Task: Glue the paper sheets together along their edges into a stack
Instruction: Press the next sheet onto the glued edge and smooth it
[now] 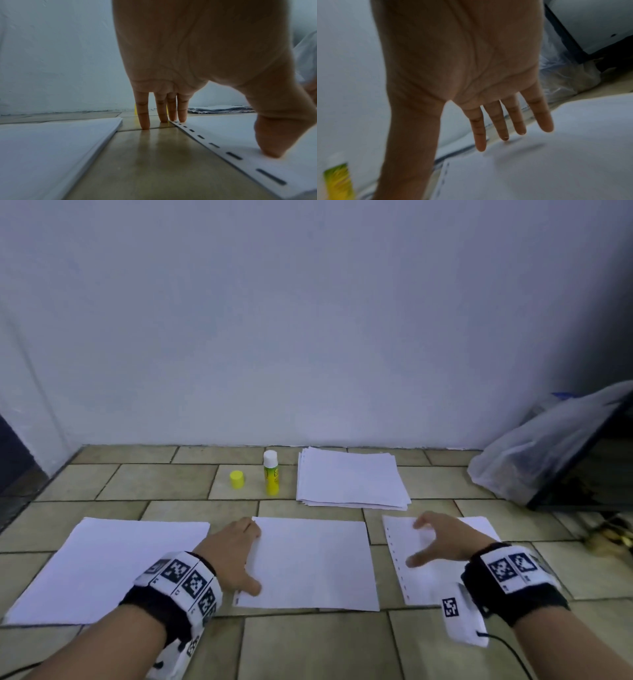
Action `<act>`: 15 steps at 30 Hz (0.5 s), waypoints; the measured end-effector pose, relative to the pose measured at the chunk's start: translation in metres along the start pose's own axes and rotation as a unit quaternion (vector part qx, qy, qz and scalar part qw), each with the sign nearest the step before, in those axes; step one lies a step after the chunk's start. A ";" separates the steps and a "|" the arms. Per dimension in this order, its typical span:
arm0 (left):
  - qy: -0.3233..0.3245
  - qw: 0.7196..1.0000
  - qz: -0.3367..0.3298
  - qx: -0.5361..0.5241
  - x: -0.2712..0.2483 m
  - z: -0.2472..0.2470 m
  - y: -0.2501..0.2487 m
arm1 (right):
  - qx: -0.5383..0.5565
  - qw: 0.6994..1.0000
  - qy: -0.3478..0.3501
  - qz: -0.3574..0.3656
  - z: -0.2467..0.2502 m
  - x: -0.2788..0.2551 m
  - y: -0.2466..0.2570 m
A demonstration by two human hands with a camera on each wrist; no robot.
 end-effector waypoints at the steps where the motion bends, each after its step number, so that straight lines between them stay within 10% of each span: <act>1: 0.001 1.000 0.003 0.000 0.000 0.000 0.000 | -0.025 1.000 0.014 0.000 -0.009 -0.004 -0.003; 15: -0.005 0.999 -0.017 -0.030 -0.003 -0.002 0.001 | -0.038 0.994 -0.099 0.021 0.002 -0.019 -0.007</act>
Point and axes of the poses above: each hand's wrist, its own x-axis towards the middle knuckle, its own z-axis out of the back of the hand, y = z × x, the point moved 3 cm from there along x, towards the middle knuckle, and after that the axes turned 12 degrees about -z, right-handed, at the moved point
